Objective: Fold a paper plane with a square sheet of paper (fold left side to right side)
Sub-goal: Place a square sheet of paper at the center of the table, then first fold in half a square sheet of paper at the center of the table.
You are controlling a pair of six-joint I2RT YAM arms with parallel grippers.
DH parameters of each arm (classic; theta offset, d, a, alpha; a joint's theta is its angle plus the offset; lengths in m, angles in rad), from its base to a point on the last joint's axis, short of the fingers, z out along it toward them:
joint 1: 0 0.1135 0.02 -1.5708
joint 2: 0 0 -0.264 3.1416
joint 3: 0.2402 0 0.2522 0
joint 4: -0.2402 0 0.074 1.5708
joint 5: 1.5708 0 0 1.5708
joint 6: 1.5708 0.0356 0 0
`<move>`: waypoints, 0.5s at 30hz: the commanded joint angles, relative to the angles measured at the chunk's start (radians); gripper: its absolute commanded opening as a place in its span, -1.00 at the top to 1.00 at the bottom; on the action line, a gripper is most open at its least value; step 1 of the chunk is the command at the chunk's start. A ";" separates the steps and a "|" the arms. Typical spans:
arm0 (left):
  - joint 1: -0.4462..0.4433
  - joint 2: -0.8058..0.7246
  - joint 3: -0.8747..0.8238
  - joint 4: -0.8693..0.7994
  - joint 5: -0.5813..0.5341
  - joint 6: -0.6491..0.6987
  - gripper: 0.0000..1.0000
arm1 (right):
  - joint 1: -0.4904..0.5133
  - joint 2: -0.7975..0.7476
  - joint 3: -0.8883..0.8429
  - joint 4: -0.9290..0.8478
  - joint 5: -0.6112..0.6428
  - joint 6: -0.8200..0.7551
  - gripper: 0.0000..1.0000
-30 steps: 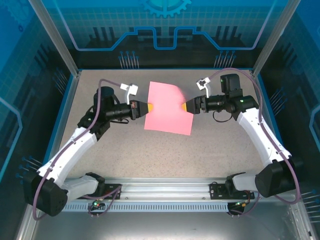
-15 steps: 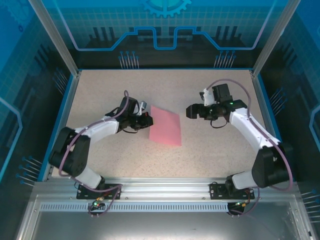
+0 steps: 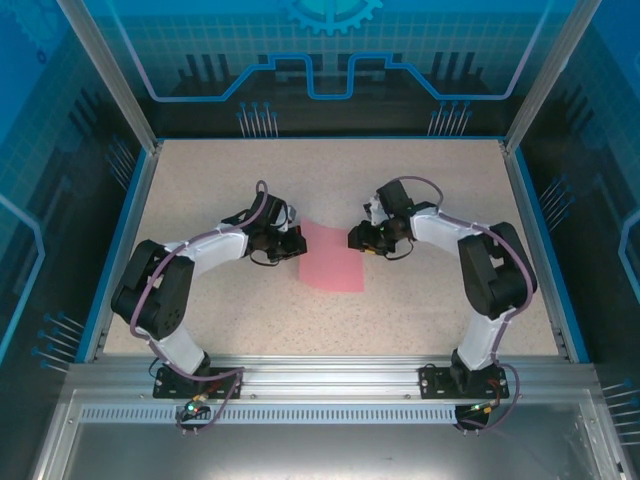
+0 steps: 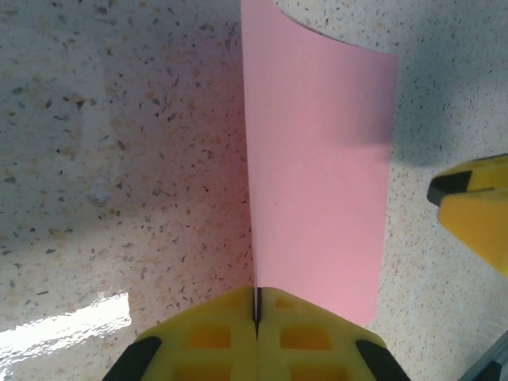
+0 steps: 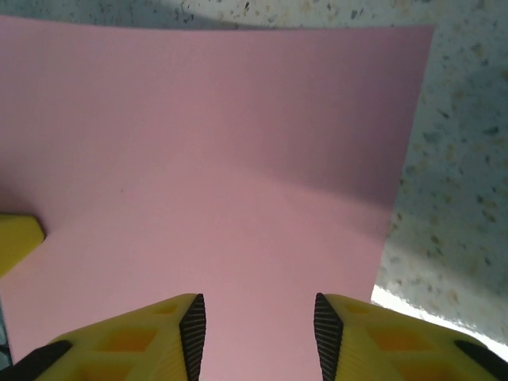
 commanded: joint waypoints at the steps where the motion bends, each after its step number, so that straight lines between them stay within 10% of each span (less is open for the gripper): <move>1: -0.008 -0.022 0.008 -0.032 -0.017 0.014 0.95 | 0.011 0.056 0.040 0.024 0.025 0.029 0.15; 15: -0.051 -0.011 0.059 -0.031 0.031 0.012 0.18 | 0.067 0.139 0.056 -0.053 0.114 0.014 0.16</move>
